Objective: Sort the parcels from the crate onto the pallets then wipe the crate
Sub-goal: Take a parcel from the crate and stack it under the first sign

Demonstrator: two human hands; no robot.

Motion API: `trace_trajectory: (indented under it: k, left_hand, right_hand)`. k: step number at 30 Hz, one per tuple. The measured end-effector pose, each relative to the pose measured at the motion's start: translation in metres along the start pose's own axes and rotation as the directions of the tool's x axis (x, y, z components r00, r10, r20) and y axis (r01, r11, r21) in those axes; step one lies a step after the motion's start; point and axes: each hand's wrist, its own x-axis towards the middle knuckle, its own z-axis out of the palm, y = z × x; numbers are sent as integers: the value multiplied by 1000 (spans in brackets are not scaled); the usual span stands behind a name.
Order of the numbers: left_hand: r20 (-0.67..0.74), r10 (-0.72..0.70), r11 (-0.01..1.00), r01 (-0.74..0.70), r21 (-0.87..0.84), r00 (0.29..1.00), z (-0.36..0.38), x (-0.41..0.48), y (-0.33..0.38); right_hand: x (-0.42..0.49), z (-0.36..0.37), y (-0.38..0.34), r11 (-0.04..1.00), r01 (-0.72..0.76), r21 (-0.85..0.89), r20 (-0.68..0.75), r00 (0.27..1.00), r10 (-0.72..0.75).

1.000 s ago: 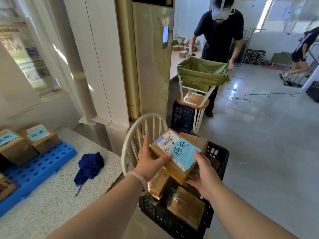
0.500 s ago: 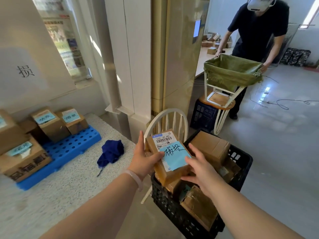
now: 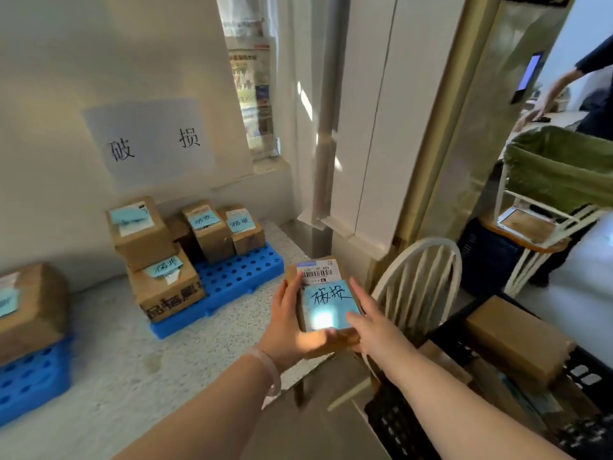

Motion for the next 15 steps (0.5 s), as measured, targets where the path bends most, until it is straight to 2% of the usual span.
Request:
trace_trajectory:
  k: [3, 7, 15]
  left_hand:
    - [-73, -77, 995, 72, -65, 994, -43, 6, -25]
    - [-162, -97, 994, 87, -66, 982, -95, 12, -58]
    - [-274, -104, 993, 82, -89, 956, -171, 18, -108]
  right_hand:
    - [26, 49, -15, 990, 68, -124, 67, 996, -60]
    - [59, 104, -34, 990, 67, -125, 131, 990, -50]
    - [101, 188, -49, 978, 168, -127, 254, 958, -132]
